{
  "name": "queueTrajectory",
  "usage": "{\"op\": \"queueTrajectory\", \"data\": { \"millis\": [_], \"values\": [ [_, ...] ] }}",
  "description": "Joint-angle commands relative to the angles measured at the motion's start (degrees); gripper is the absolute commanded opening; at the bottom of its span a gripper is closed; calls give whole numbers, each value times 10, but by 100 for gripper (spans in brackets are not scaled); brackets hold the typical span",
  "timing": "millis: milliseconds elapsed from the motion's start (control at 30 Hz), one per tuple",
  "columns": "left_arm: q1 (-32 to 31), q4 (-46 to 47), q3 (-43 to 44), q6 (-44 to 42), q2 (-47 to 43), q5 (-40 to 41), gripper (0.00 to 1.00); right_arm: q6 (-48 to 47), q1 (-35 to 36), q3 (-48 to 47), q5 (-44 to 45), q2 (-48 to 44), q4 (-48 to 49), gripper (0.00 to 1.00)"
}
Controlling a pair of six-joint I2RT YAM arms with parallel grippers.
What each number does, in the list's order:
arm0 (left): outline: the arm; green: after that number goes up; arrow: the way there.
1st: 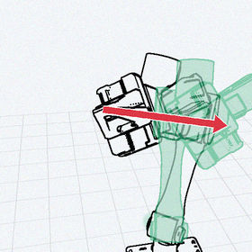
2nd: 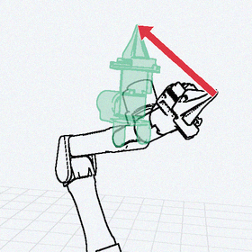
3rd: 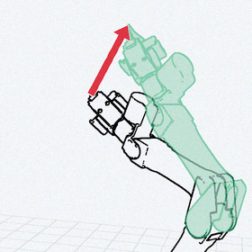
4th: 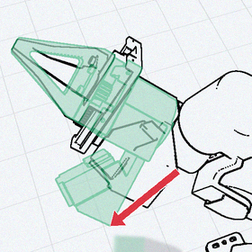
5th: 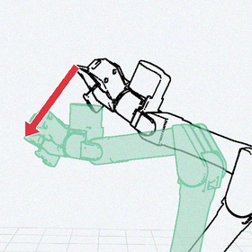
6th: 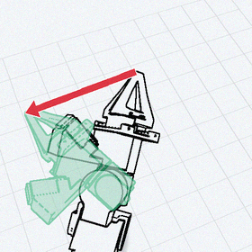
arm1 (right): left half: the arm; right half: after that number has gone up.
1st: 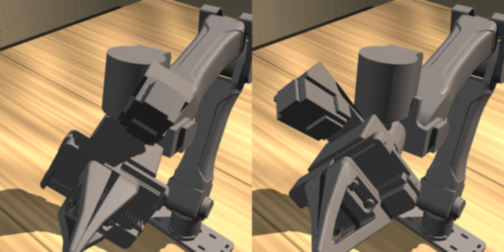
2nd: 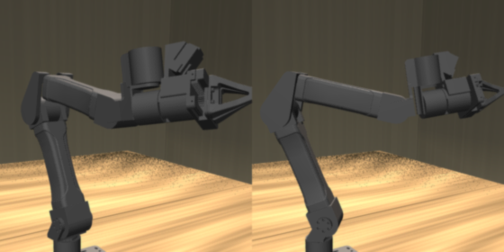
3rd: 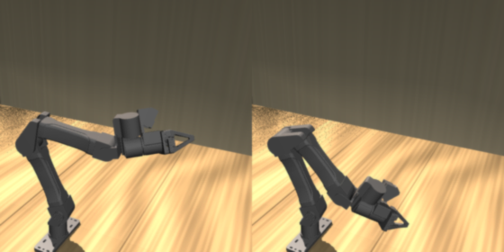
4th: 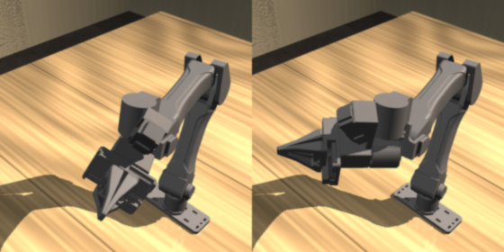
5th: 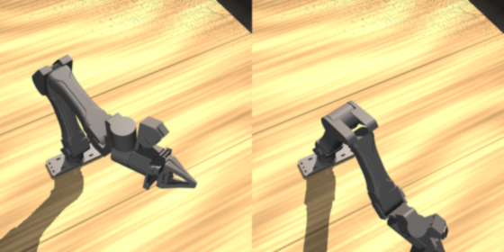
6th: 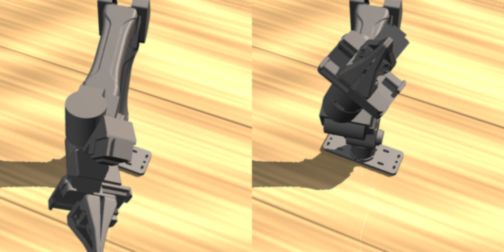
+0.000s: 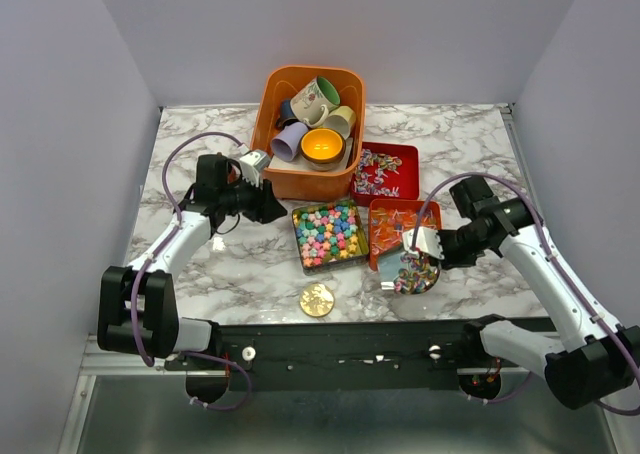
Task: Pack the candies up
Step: Place the fake candies in the packing bottle.
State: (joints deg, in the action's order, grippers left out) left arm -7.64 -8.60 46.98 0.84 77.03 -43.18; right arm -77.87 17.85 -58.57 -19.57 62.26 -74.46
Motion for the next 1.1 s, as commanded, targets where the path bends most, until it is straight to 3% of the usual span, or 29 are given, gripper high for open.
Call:
{"op": "queueTrajectory", "data": {
  "millis": [0,533,1067],
  "values": [
    [8,7,-8,1,-17,-17,54,51,31,-29,66,8,19,1],
    [10,21,-9,12,-6,-24,54,90,82,-49,80,12,6,1],
    [10,26,-5,18,5,-28,54,61,88,-23,93,-27,-4,0]
  ]
}}
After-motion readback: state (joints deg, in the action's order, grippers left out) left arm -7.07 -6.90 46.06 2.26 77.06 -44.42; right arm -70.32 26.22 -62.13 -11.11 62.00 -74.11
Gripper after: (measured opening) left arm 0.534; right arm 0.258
